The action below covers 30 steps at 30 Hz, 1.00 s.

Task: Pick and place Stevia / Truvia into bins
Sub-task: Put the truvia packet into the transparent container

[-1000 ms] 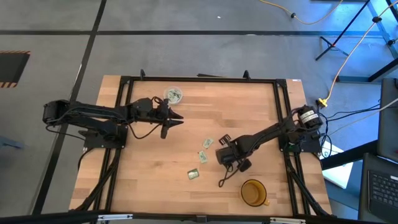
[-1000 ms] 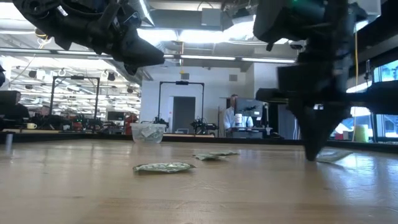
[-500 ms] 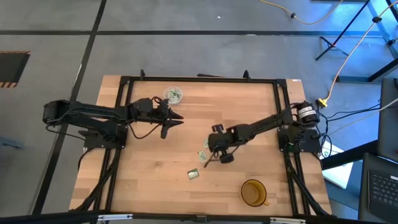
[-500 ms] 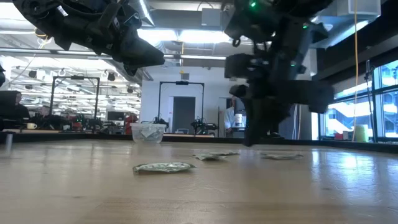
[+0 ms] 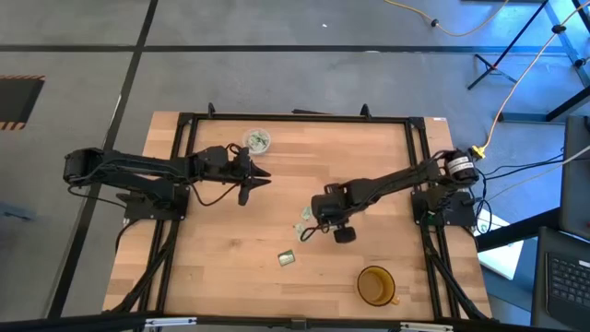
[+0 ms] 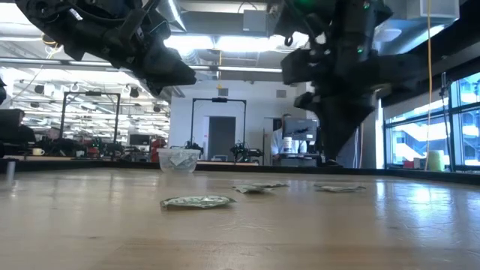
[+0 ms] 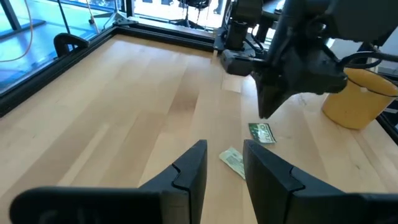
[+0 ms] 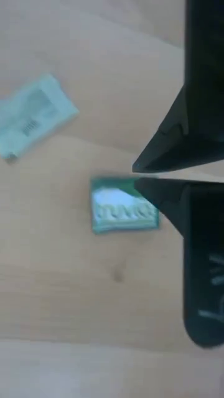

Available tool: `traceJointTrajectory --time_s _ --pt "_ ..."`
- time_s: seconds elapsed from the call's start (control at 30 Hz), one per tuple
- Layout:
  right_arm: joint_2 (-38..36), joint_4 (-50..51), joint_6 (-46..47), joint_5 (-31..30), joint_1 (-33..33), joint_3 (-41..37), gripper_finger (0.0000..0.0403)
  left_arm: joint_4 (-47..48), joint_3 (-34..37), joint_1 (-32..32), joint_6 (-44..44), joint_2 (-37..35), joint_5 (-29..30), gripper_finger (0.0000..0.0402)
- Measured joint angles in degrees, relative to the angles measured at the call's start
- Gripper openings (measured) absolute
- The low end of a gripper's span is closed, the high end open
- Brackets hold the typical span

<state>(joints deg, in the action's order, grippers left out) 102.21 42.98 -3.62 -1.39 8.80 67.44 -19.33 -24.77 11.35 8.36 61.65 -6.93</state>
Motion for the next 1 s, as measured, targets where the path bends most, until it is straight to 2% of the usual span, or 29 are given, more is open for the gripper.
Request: traceJointTrajectory --time_s 0.27,0.43,0.7,1.0 --pt "0.0 -0.42 6.42 1.21 1.38 -2.71 0.012 -0.04 0.0 0.0 -0.62 0.0 0.0 0.0097" --pt "0.0 -2.77 5.77 1.12 2.57 -4.49 0.0145 0.38 0.0 0.0 -0.76 0.0 0.0 0.0097" --pt "0.0 -8.86 1.94 0.27 4.87 -8.58 0.0134 1.57 0.0 0.0 -1.55 0.0 0.02 0.0097" --pt "-0.27 -12.66 3.25 -1.84 4.9 -11.82 0.0086 1.57 0.0 0.0 -1.64 0.0 0.04 0.0097"
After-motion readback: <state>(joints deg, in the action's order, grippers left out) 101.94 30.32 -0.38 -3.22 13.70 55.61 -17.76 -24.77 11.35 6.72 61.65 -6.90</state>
